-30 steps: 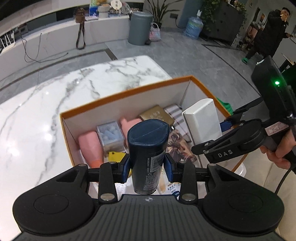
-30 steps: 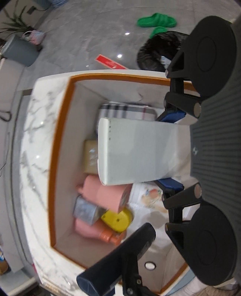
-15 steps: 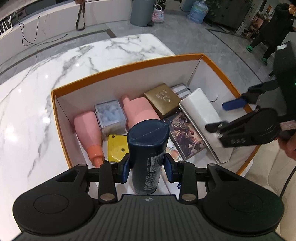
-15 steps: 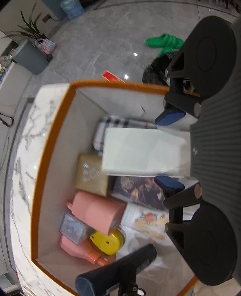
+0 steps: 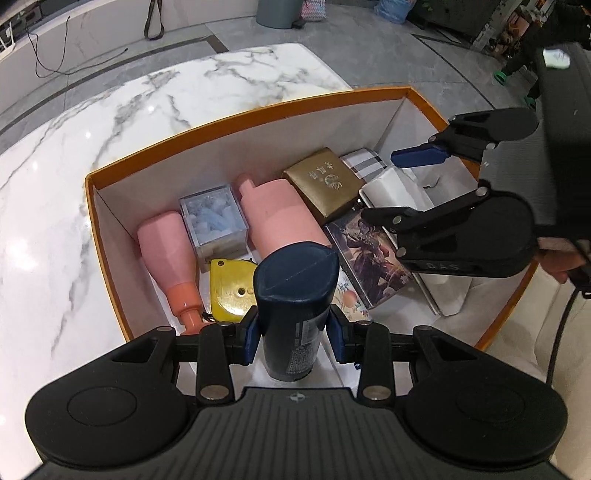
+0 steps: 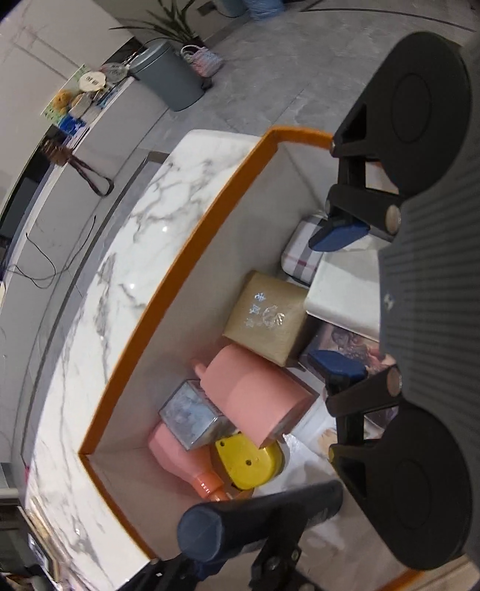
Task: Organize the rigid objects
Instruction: 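Lower both items into the orange box and open both tools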
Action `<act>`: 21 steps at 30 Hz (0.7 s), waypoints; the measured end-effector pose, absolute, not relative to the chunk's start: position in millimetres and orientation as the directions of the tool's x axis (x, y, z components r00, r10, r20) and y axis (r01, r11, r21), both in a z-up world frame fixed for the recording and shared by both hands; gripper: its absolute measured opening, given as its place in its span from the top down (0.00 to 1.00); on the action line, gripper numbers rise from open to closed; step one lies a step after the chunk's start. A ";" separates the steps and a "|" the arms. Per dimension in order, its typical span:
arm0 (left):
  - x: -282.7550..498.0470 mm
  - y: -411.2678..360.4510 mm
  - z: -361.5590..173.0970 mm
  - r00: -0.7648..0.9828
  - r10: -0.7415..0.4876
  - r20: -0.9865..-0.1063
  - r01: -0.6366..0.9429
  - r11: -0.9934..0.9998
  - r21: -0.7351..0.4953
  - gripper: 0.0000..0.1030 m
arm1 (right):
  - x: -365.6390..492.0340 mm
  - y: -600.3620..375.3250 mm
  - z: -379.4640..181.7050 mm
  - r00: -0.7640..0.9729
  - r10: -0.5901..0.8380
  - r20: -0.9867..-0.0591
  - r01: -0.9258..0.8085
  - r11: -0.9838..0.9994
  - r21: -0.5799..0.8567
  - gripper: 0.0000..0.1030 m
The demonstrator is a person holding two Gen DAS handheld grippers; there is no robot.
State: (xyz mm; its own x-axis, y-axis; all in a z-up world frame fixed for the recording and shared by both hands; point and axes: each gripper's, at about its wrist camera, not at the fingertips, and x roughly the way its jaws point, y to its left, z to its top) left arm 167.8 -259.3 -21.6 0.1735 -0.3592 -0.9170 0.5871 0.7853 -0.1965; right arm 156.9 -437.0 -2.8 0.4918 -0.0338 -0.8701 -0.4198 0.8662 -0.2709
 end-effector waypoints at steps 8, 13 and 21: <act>182.2 -259.4 -27.1 0.098 -0.366 -0.926 0.543 0.799 -0.258 0.60 | 160.3 -449.7 -11.6 0.480 -0.114 -0.870 -0.358 0.880 -0.313 0.55; 195.2 -258.0 -41.8 -0.011 -0.388 -0.922 0.483 0.805 -0.345 0.60 | 153.6 -448.1 -12.4 0.483 -0.100 -0.870 -0.353 0.887 -0.298 0.55; 194.0 -268.8 -58.8 -0.015 -0.324 -0.946 0.455 0.840 -0.295 0.60 | 145.7 -447.0 -8.1 0.497 -0.074 -0.865 -0.331 0.905 -0.268 0.56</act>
